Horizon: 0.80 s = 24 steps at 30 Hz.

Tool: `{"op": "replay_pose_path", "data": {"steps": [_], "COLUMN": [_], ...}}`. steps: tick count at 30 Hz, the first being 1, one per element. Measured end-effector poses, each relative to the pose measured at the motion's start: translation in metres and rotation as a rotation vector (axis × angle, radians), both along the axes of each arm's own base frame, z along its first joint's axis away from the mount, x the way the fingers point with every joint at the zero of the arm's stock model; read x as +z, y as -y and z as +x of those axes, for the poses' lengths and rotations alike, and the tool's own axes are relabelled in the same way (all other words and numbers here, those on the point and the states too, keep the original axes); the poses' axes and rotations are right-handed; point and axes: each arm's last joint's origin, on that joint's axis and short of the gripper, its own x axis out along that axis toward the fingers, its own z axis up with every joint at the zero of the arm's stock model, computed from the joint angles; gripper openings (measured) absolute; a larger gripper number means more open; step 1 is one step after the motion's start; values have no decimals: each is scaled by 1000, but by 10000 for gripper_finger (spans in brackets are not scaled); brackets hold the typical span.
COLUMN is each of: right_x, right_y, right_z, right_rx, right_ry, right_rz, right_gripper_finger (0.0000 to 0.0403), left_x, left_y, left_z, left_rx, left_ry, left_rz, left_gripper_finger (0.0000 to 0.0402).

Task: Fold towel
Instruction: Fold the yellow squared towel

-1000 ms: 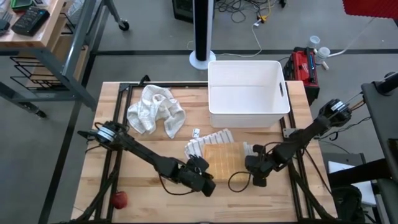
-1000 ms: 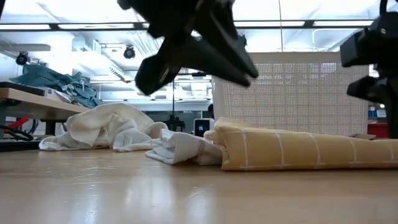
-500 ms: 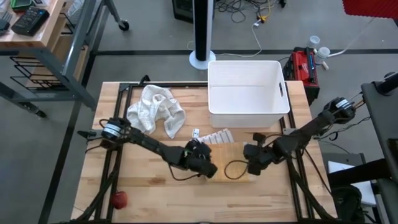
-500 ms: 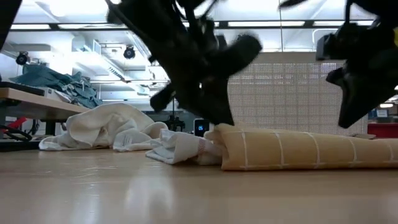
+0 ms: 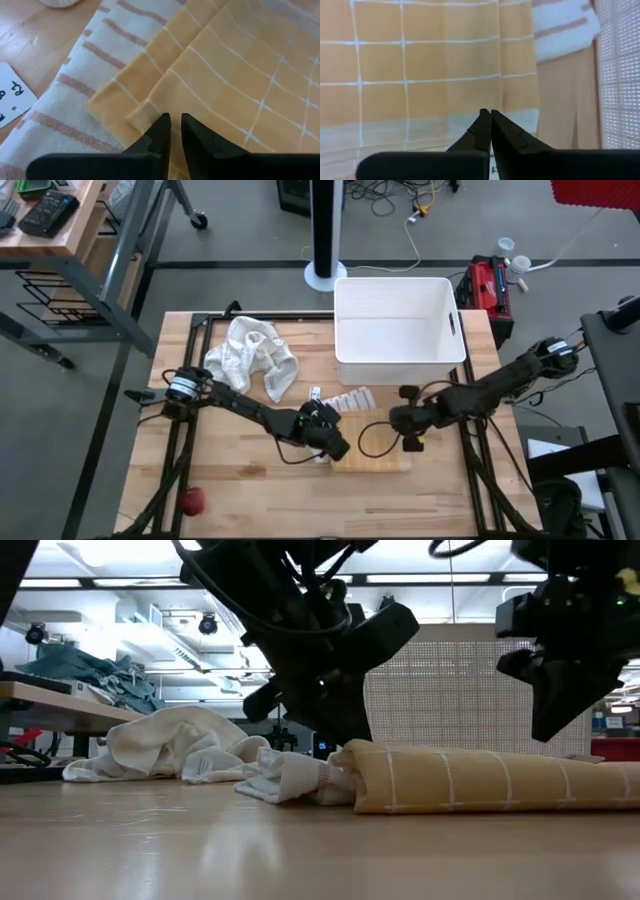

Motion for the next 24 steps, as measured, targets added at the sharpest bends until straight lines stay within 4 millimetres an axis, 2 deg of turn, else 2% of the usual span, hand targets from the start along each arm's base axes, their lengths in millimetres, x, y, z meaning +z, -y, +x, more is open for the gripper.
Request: {"op": "replay_pose_path", "data": {"steps": [4,9,14,17,21,24], "right_x": [-4,-15,-23,-29,-34,-32], "right_y": [6,14,14,14,14,14], "right_z": [5,9,14,16,17,17], "right_rx": [30,19,69,84,86,79], "right_ry": [1,-26,-37,-68,-81,-86], "right_rz": [57,45,22,10,5,8], "right_gripper_finger": [39,90,116,99,22,10], "left_x": [-2,-4,-7,-8,-8,-8], "left_y": [2,2,1,1,1,0], "left_z": [-1,-1,-3,-5,-5,-5], "left_rx": [-4,-5,-4,2,9,13], "left_ry": [-10,-16,-25,-28,-24,-23], "left_rz": [3,5,8,19,33,38], "left_gripper_finger": [36,36,36,36,36,36]}}
